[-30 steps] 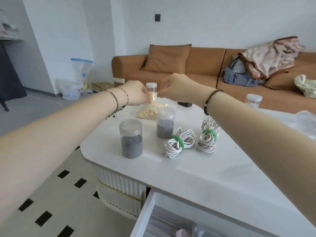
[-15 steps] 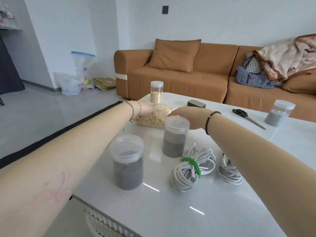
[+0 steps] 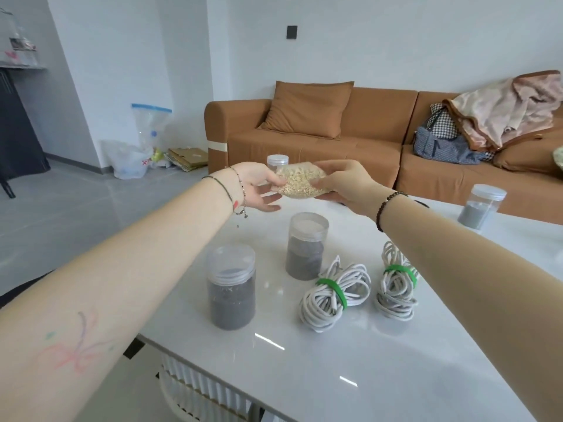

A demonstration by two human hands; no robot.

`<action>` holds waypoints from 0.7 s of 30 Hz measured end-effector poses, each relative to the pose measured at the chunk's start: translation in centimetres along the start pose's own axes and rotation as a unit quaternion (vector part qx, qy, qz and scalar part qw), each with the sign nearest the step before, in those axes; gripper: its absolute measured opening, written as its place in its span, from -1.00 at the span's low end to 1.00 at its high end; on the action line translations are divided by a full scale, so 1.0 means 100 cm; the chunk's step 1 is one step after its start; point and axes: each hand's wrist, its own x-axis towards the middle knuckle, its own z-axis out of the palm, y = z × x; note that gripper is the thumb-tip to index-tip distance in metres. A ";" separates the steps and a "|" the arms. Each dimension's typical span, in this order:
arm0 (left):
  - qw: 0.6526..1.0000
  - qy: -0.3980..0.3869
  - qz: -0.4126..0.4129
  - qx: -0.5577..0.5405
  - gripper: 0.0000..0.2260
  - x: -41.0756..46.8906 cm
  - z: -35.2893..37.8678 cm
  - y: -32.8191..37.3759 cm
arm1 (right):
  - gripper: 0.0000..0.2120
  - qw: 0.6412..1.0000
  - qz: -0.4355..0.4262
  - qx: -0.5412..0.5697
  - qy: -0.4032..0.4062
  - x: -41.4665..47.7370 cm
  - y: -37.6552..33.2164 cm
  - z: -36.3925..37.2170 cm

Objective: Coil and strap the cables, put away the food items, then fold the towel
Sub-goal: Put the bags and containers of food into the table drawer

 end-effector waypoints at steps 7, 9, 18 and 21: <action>0.981 -0.051 0.132 -0.133 -0.85 -0.096 0.038 0.029 | -0.55 0.985 -0.173 -0.022 -0.010 -0.096 -0.067 -0.022; 0.984 -0.061 0.143 -0.090 -0.81 -0.125 0.045 0.019 | -0.55 0.979 -0.196 -0.040 -0.039 -0.136 -0.078 -0.028; 0.982 -0.093 0.160 0.046 -0.58 -0.239 0.061 -0.106 | -0.64 0.970 -0.181 -0.133 -0.095 -0.314 -0.027 -0.041; 0.983 -0.112 0.134 0.058 -0.52 -0.259 0.059 -0.144 | -0.71 0.967 -0.169 -0.159 -0.105 -0.350 -0.002 -0.043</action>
